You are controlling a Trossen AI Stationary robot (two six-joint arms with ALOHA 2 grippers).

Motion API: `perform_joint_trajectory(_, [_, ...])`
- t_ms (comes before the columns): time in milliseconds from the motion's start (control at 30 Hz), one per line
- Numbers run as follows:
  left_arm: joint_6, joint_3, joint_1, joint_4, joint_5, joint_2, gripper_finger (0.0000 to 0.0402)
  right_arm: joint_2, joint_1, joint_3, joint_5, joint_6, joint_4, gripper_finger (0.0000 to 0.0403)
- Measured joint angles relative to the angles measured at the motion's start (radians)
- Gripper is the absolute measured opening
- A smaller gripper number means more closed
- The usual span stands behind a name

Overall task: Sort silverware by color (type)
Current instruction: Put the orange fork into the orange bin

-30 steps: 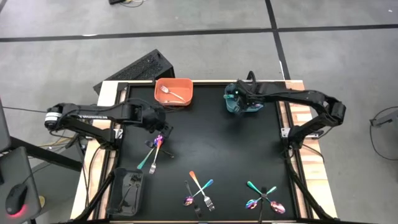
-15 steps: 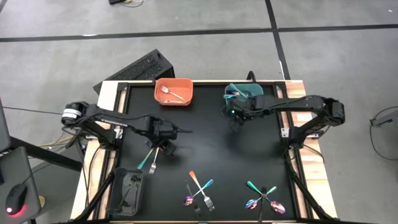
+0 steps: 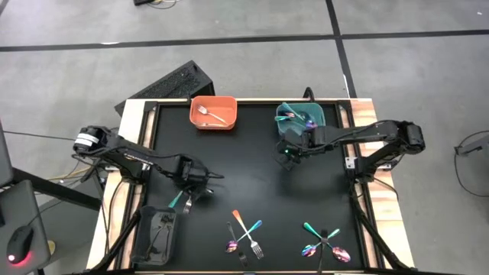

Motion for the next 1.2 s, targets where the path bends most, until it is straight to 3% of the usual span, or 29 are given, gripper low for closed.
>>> perform_joint_trajectory(200, [-0.059,-0.093,-0.033,0.043,0.033,-0.065,0.0139,0.000,0.056,0.000,0.014,0.063,-0.011,0.0150])
perform_joint_trajectory(467, [-0.128,-0.082,-0.048,0.203,-0.001,-0.121,0.0138,0.000,0.057,0.000,0.016,0.069,-0.013,0.0150])
perform_joint_trajectory(733, [-0.158,-0.110,-0.052,0.214,-0.033,-0.120,0.0149,0.000,0.037,0.000,0.013,0.049,-0.013,0.0150])
perform_joint_trajectory(900, [-0.126,-0.206,-0.051,0.401,-0.006,-0.125,0.0147,0.000,0.010,0.000,0.012,0.033,-0.012,0.0150])
perform_joint_trajectory(1067, [-0.129,-0.246,-0.051,0.406,-0.007,-0.129,0.0112,0.000,-0.014,0.000,0.010,0.008,-0.013,0.0150])
perform_joint_trajectory(1200, [-0.031,-0.217,-0.049,0.351,-0.013,-0.133,0.0043,0.000,-0.034,0.000,0.009,-0.036,-0.006,0.0150])
